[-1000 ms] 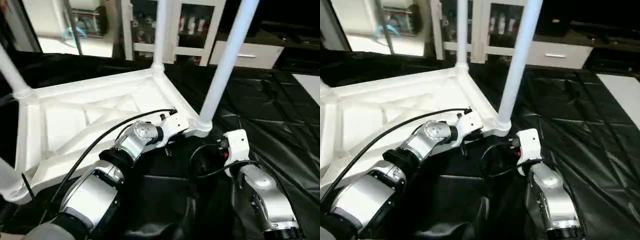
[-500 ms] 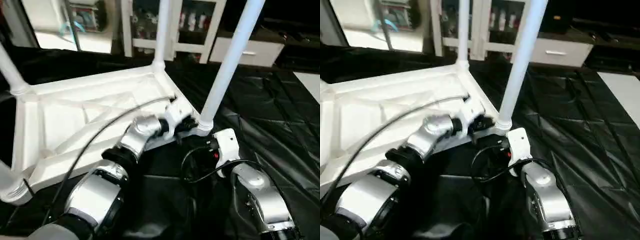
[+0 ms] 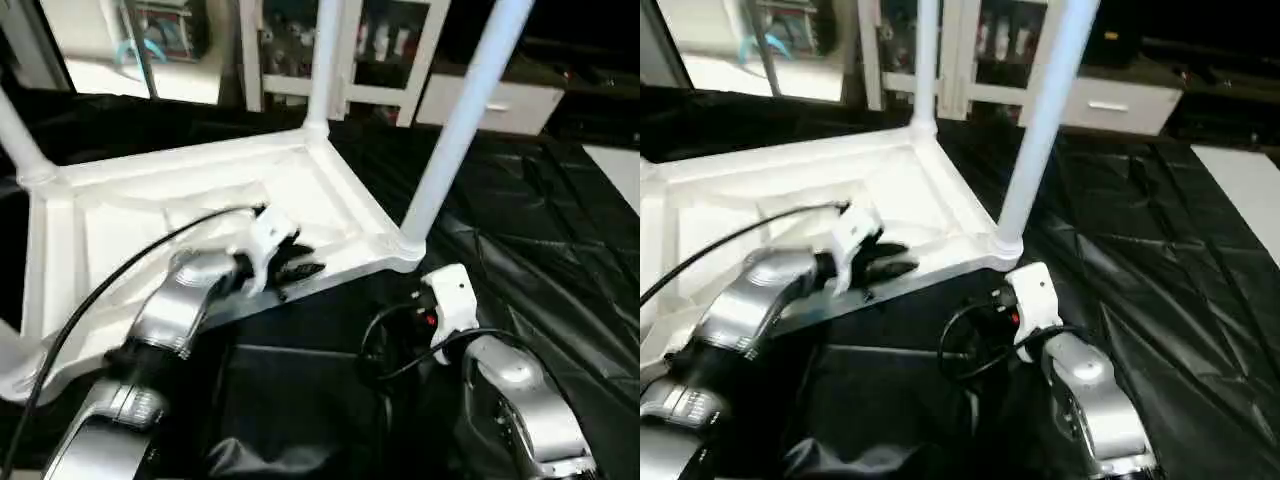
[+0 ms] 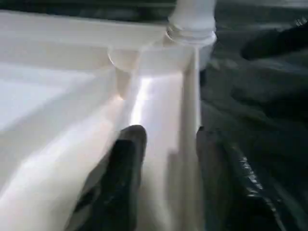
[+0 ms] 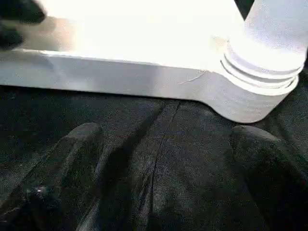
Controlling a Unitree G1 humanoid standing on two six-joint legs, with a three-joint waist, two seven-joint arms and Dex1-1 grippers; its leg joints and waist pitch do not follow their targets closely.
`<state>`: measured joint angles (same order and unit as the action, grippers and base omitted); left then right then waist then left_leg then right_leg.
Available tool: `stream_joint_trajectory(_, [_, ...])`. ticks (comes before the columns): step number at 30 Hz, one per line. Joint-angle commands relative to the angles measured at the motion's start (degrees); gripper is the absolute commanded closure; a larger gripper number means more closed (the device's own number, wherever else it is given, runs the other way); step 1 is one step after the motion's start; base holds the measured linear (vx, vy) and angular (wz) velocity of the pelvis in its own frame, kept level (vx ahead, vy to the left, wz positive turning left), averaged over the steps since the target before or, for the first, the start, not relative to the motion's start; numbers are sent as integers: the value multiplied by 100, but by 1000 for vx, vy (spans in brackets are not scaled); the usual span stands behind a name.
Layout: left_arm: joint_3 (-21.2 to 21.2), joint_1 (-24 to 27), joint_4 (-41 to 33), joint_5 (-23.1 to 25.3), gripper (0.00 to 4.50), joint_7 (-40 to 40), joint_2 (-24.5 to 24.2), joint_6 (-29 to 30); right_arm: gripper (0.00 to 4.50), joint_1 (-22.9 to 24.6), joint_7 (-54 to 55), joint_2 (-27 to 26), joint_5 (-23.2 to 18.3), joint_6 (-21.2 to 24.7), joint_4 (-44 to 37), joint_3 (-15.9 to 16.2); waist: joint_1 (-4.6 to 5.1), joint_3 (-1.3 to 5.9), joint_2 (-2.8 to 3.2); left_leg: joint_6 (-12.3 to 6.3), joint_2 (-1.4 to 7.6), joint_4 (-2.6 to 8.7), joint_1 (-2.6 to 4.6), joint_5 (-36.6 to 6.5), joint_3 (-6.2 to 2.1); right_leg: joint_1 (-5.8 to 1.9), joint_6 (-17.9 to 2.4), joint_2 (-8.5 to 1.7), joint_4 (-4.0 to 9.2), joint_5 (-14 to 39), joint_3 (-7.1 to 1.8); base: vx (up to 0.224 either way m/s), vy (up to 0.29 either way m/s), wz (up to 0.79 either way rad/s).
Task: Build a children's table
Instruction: Rotate leg to tighten
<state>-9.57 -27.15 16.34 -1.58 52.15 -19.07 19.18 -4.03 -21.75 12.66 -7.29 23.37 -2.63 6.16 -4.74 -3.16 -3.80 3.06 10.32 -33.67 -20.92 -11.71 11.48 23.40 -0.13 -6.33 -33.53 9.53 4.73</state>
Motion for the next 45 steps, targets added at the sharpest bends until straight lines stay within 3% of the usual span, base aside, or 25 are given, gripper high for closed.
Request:
stream_joint_trajectory(1, [-133, 231, -677, -20, 221, -8, -157, 276, 0, 50, -50, 97, -78, -42, -142, -116, 42, 323, 23, 36, 363, 495, 115, -955, -125, -235, -1018, -274, 269, 1009, -303, 0, 0, 0])
stream_joint_trajectory(12, [-475, 492, -1158, 517, 221, -305, -452, 849, 0, 146, -133, 150, -48, -78, -167, -64, 48, 311, -72, 180, 318, 499, 91, -1272, -155, -214, -653, -248, 320, 1516, -338, 0, 0, 0])
stream_joint_trajectory(19, [-603, 486, -1246, 472, 221, -229, -508, 1002, 0, 184, -215, 206, -42, -85, -197, -52, 86, 322, -80, 147, 304, 477, 95, -1219, -149, -214, -788, -218, 300, 1308, -384, 0, 0, 0])
stream_joint_trajectory(22, [-656, 528, -1452, 333, 221, 17, -657, 1353, 0, 206, -362, 319, -36, -131, -187, -27, 93, 324, -44, 135, 300, 472, 95, -1169, -149, -220, -851, -211, 286, 1234, -388, 0, 0, 0])
stream_joint_trajectory(25, [-706, 504, -1355, 446, 221, -31, -710, 1339, 0, 189, -383, 353, -37, -154, -163, -53, 117, 329, -52, 112, 297, 458, 91, -1108, -144, -230, -888, -200, 286, 1163, -387, 0, 0, 0])
stream_joint_trajectory(28, [-652, 351, -1039, 454, 237, -232, -504, 1218, 0, 162, -388, 359, -45, -160, -146, -80, 121, 322, -57, 116, 300, 458, 98, -1206, -141, -224, -877, -199, 310, 1324, -387, 0, 0, 0])
stream_joint_trajectory(32, [-604, -133, -264, 451, 255, -701, 21, 1003, 0, 156, -389, 349, -20, -159, -158, -73, 57, 300, -50, 175, 296, 447, 191, -1665, -120, -129, -771, -190, 414, 1887, -392, 0, 0, 0])
stream_joint_trajectory(34, [-664, -453, 246, 534, 279, -909, 240, 860, 0, 148, -389, 363, -5, -156, -167, -55, 43, 296, -42, 204, 304, 473, 142, -1745, -159, -173, -672, -215, 432, 2100, -383, 0, 0, 0])
stream_joint_trajectory(35, [-669, -516, 351, 552, 279, -948, 286, 826, 0, 143, -388, 365, -2, -156, -167, -52, 21, 309, -47, 224, 300, 466, 154, -1758, -165, -164, -584, -214, 441, 2177, -376, 0, 0, 0])
stream_joint_trajectory(38, [-615, -957, 1097, 549, 301, -1235, 732, 604, 0, 179, -380, 389, 5, -145, -207, -64, 0, 316, -42, 219, 296, 460, 143, -1688, -168, -167, -569, -218, 447, 2068, -377, 0, 0, 0])
stream_joint_trajectory(39, [-605, -1236, 1591, 579, 310, -1407, 993, 371, 0, 201, -375, 406, 9, -137, -231, -78, -10, 312, -38, 196, 285, 445, 176, -1738, -149, -138, -567, -206, 480, 2082, -375, 0, 0, 0])
stream_joint_trajectory(40, [-605, -1250, 1617, 582, 310, -1414, 1005, 358, 0, 203, -374, 407, 9, -136, -232, -79, -27, 323, -41, 184, 283, 430, 203, -1740, -145, -124, -577, -208, 485, 2062, -374, 0, 0, 0])
stream_joint_trajectory(44, [-533, -1685, 2425, 589, 342, -1746, 1386, -15, 0, 237, -359, 427, 20, -123, -273, -106, -59, 381, -44, 26, 293, 407, 83, -1012, -157, -251, -876, -211, 322, 847, -370, 0, 0, 0])
stream_joint_trajectory(45, [-518, -1785, 2609, 592, 346, -1837, 1469, -117, 0, 248, -353, 429, 23, -119, -286, -109, -62, 392, -48, 12, 301, 399, 88, -959, -155, -260, -920, -214, 297, 714, -367, 0, 0, 0])
